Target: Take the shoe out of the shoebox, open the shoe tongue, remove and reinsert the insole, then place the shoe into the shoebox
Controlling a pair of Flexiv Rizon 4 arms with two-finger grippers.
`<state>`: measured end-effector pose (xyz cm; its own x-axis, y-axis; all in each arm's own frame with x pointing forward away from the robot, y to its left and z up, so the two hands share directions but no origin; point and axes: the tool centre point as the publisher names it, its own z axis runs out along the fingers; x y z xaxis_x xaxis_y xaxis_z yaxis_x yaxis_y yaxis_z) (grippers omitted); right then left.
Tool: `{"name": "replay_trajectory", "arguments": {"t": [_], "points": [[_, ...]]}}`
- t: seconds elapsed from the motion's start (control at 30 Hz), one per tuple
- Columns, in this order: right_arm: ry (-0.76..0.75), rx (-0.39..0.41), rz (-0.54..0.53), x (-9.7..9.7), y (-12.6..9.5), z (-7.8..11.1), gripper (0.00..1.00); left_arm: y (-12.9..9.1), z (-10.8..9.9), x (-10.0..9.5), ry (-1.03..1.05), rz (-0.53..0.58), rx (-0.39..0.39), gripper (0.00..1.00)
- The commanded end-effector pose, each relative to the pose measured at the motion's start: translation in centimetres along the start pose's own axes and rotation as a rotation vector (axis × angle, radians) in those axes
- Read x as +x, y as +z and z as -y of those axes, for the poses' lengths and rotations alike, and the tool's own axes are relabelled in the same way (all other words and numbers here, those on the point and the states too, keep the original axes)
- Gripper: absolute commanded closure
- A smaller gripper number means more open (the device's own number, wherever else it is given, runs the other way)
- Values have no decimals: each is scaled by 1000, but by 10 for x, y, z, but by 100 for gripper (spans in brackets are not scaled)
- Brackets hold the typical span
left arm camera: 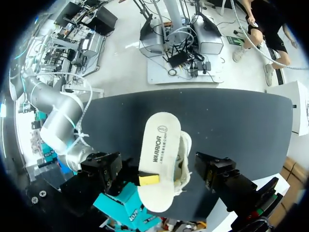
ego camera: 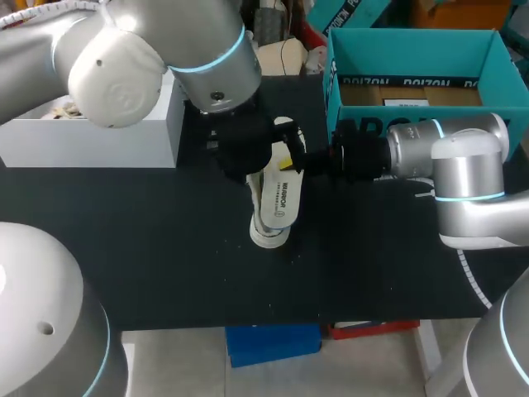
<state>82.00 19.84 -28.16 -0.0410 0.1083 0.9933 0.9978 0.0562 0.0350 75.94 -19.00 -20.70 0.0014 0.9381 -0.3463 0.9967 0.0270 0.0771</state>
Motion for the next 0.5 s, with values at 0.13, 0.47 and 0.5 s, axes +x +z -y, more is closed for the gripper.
{"name": "replay_trajectory", "arguments": {"t": [0.13, 0.47, 0.5], "points": [[0, -5, 1, 0, 0, 1, 100, 1, 0, 41, -25, 529, 74, 0], [0, -5, 1, 0, 0, 1, 100, 1, 0, 41, -25, 529, 74, 0], [0, -5, 1, 0, 0, 1, 100, 1, 0, 41, -25, 529, 74, 0]]}}
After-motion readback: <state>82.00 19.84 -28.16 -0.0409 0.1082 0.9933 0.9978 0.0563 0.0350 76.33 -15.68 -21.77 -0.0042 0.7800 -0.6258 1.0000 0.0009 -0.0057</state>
